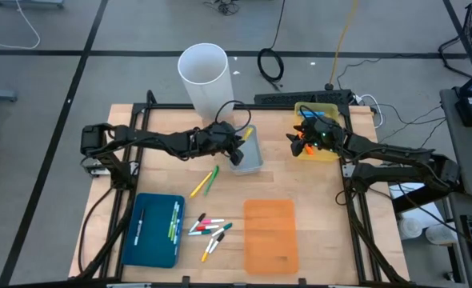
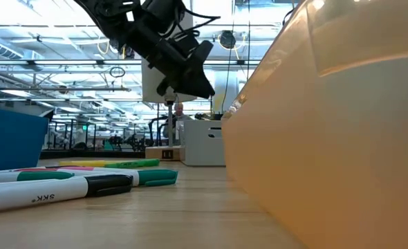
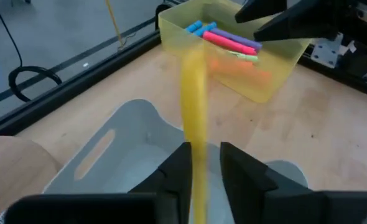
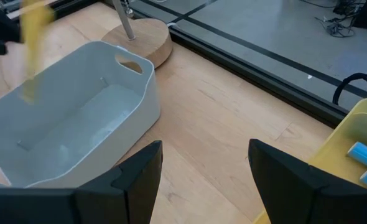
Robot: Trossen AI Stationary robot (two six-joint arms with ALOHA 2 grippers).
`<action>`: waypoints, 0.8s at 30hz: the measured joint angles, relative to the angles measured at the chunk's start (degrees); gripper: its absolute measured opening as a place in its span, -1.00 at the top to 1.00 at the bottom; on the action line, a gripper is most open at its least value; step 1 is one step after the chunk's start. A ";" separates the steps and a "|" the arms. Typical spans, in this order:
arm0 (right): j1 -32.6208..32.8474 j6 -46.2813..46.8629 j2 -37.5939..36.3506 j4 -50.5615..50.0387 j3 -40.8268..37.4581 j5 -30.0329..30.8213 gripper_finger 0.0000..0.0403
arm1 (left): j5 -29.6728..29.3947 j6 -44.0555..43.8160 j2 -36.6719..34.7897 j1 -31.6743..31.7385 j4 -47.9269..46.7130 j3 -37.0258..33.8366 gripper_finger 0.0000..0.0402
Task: Pick & Place Markers
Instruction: Put the left yellow pen in the gray bin, then put the yellow pen in the gray bin
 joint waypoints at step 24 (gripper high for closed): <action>-0.02 -0.45 0.02 0.01 0.00 0.09 -0.12 | 14.62 -2.46 -5.00 -4.09 -37.66 -0.05 0.12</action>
